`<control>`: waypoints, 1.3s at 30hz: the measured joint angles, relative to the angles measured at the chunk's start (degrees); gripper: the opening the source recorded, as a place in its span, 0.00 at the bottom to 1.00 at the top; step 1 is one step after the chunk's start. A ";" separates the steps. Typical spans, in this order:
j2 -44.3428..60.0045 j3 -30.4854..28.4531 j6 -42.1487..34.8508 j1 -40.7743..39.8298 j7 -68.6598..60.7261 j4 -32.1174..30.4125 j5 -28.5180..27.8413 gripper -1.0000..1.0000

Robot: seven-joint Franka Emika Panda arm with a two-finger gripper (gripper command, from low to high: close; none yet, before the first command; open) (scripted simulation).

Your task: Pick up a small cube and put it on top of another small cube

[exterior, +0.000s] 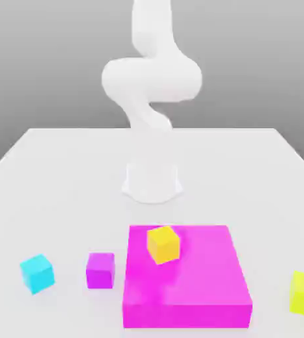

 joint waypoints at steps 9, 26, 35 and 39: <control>19.06 1.54 6.14 8.94 -12.73 -0.89 2.16 0.50; 54.49 8.22 17.64 21.76 -28.99 -2.56 -4.15 0.50; 66.95 6.41 25.58 24.87 -28.02 -1.03 -8.66 0.00; 67.45 6.32 25.93 24.96 -27.91 -0.94 -8.85 0.00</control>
